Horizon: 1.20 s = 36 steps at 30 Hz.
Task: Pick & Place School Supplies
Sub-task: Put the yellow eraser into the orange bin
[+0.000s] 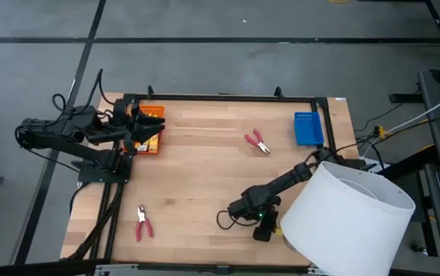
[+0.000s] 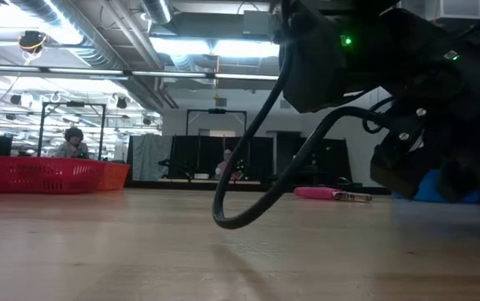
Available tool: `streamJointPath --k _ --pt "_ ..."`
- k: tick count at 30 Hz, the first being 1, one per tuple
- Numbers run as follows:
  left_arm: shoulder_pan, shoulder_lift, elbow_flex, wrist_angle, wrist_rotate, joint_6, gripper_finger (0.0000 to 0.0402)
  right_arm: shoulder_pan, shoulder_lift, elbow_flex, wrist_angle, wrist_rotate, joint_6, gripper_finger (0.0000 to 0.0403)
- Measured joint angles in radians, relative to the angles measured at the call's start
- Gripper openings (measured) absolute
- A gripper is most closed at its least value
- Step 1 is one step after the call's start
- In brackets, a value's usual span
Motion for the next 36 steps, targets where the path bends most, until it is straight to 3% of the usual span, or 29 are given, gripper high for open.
streamJointPath --k 3,8,14,19,36 --pt "0.0 -0.002 0.0 0.0 0.0 0.0 0.0143 -0.007 0.0 0.0 -0.012 0.0 -0.01 0.0015" --pt "0.0 -0.003 0.0 -0.001 0.0 0.008 0.0143 -0.022 0.0 0.005 -0.035 0.011 -0.036 0.0003" --pt "0.0 -0.003 0.0 -0.003 0.001 0.008 0.0143 -0.054 0.008 0.049 -0.079 0.054 -0.071 0.0" --pt "0.0 -0.003 0.0 -0.007 0.001 0.008 0.0143 -0.09 0.01 0.103 -0.077 0.152 -0.078 0.0" --pt "0.0 -0.021 -0.001 -0.016 0.004 0.016 0.0143 -0.104 0.01 0.199 -0.109 0.322 -0.069 0.0003"
